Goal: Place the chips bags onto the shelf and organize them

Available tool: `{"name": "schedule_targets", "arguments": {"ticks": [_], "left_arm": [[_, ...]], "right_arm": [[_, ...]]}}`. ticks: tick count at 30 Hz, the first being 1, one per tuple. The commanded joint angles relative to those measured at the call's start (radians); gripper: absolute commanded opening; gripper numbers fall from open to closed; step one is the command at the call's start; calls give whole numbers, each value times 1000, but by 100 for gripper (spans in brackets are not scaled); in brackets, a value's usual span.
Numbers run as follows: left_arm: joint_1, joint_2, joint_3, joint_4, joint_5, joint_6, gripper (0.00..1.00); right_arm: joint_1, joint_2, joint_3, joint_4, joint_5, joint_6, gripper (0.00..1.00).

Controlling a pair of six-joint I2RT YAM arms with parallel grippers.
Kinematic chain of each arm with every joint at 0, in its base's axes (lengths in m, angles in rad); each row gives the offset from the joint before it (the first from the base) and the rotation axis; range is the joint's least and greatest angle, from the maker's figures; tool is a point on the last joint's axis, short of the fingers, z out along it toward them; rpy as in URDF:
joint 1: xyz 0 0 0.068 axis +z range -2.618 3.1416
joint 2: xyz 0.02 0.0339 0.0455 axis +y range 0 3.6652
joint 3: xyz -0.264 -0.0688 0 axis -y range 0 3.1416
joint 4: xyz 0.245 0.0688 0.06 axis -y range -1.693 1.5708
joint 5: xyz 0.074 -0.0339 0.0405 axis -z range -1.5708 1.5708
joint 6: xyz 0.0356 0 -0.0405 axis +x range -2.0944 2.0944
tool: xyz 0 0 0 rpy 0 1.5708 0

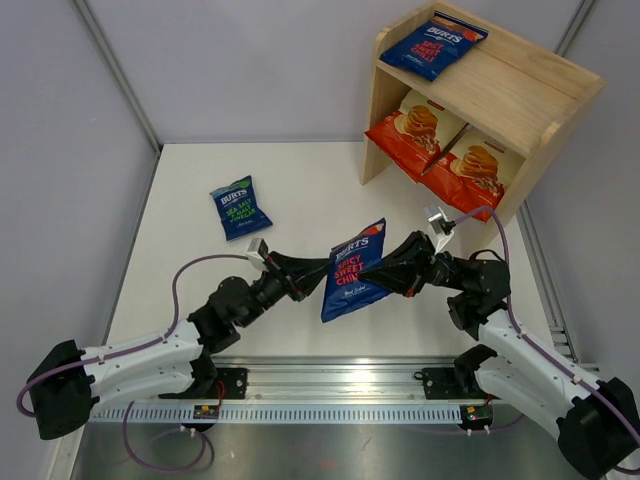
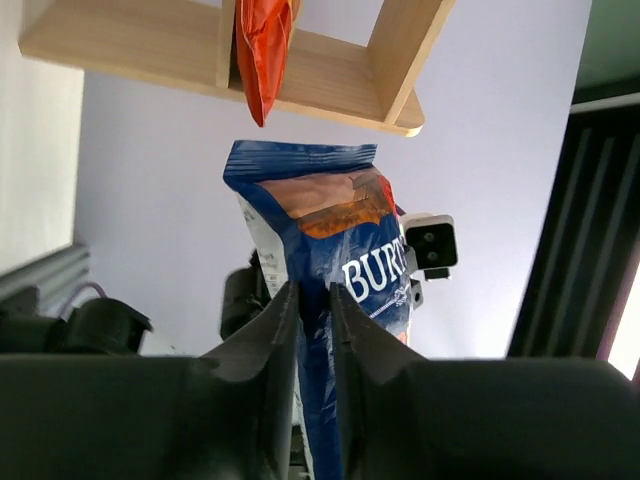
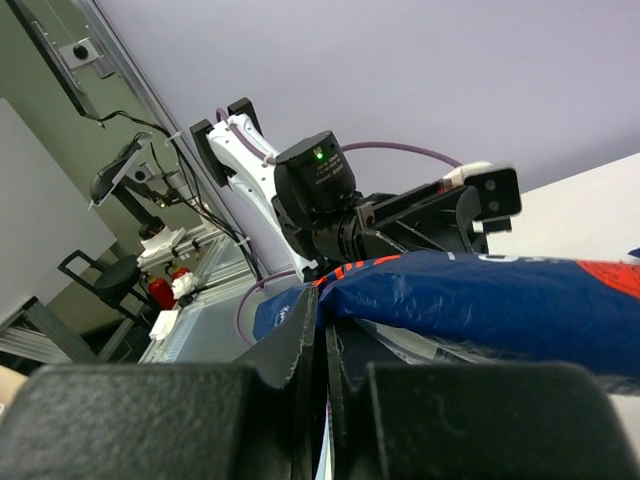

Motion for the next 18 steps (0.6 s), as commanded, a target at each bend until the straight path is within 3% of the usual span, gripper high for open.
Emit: {"name": "schedule_targets", "arguments": {"ticks": [1,4,7,13,18], "left_arm": [[10,-6,73,54,-87,207,15],[10,-3,100,115,-106,394,1],[10,8,103,198,-104,468,0],[8,54,114,276,-63,479,0],[8,58,141,410,4,628,0]], "right_arm": [[9,-77,11,-92,-10,-43,11],[9,-144,10,-188,-2,-84,11],[9,-200,5,-264,4,-125,9],[9,-231,19,-330,12,-161,9],[9,-228,25,-449,76,-210,34]]}}
